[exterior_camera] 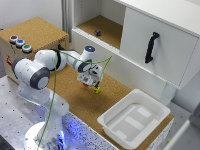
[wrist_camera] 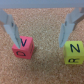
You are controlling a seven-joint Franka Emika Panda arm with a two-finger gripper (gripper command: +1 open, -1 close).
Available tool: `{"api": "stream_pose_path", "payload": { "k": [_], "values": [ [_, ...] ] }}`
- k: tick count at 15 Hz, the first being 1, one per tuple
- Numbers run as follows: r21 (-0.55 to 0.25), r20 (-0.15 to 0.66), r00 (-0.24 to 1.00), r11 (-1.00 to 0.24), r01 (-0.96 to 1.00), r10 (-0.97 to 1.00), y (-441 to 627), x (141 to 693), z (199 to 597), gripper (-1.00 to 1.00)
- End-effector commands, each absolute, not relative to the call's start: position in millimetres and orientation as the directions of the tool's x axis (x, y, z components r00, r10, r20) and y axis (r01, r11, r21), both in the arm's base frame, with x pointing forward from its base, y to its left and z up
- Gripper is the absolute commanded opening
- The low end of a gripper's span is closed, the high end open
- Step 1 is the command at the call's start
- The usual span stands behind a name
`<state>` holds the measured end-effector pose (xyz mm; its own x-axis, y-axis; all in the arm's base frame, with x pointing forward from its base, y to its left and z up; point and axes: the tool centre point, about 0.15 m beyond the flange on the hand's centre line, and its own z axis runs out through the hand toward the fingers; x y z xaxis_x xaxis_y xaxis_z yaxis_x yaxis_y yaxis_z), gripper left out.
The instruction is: Go slide the pink block to the left
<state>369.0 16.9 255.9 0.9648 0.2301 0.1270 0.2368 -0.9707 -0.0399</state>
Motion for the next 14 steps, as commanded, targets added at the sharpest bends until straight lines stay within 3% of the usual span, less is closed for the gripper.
{"api": "stream_pose_path", "payload": {
  "k": [1, 5, 14],
  "values": [
    [-0.084, 0.118, 0.967, -0.968, 0.238, 0.227, 28, 360, 279, -1.00],
    [-0.064, 0.109, 0.967, -0.969, 0.238, 0.231, 28, 371, 272, -1.00],
    [-0.051, 0.018, 0.974, -0.973, 0.225, 0.224, 33, 396, 211, -1.00]
  ]
}}
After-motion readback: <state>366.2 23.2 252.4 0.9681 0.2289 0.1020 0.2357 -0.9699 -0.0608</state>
